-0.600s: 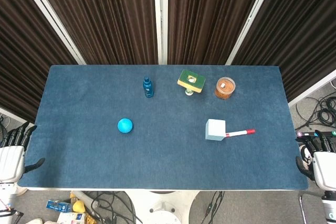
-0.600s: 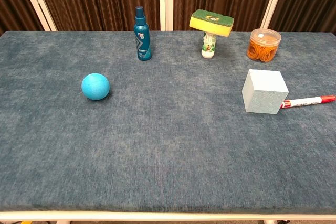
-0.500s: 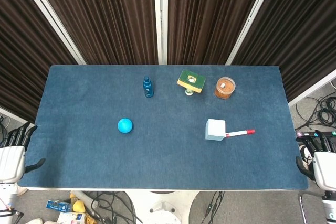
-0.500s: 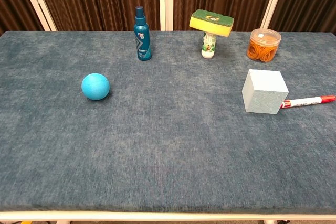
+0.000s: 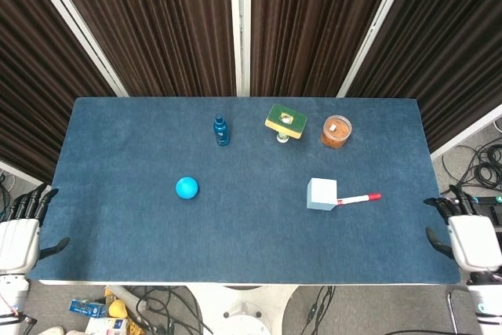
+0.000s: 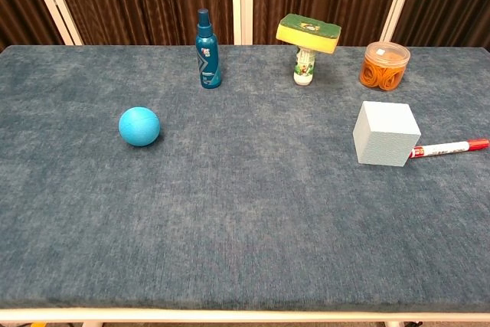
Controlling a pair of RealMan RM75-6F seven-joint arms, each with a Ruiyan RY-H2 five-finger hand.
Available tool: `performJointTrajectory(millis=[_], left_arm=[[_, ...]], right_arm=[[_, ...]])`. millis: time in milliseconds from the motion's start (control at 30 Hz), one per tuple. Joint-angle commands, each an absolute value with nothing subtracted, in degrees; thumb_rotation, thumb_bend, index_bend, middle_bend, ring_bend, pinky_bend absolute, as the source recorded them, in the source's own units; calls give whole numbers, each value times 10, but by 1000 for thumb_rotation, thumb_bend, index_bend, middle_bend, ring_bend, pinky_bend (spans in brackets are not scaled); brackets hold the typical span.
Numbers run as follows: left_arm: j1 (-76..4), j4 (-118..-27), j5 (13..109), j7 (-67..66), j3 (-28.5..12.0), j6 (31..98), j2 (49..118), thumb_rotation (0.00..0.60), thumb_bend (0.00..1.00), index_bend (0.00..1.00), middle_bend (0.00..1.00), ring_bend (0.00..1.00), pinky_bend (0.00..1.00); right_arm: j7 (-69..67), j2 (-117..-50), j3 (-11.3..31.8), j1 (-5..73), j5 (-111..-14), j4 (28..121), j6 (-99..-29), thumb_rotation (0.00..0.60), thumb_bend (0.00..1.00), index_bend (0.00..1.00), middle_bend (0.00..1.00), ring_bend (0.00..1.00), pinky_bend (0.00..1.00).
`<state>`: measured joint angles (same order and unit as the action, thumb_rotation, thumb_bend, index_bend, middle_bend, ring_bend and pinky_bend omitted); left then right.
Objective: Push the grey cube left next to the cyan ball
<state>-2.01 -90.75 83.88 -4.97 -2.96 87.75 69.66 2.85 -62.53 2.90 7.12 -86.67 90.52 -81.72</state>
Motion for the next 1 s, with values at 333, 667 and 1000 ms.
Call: performJointTrajectory(millis=[333, 667, 1000], left_arm=[[-5, -906, 827, -47, -23, 884, 693, 600, 151, 181, 155, 117, 127], [-3, -899, 821, -43, -23, 879, 694, 600, 150, 181, 156, 117, 126], [-1, -893, 818, -39, -23, 876, 698, 600, 151, 181, 155, 117, 127]], right_arm=[[125, -756, 62, 218, -793, 773, -598, 600, 264, 385, 342, 74, 144], [132, -858, 57, 255, -784, 648, -564, 600, 189, 398, 375, 75, 145], [111, -906, 55, 271, -780, 590, -552, 600, 190, 441, 440, 95, 145]])
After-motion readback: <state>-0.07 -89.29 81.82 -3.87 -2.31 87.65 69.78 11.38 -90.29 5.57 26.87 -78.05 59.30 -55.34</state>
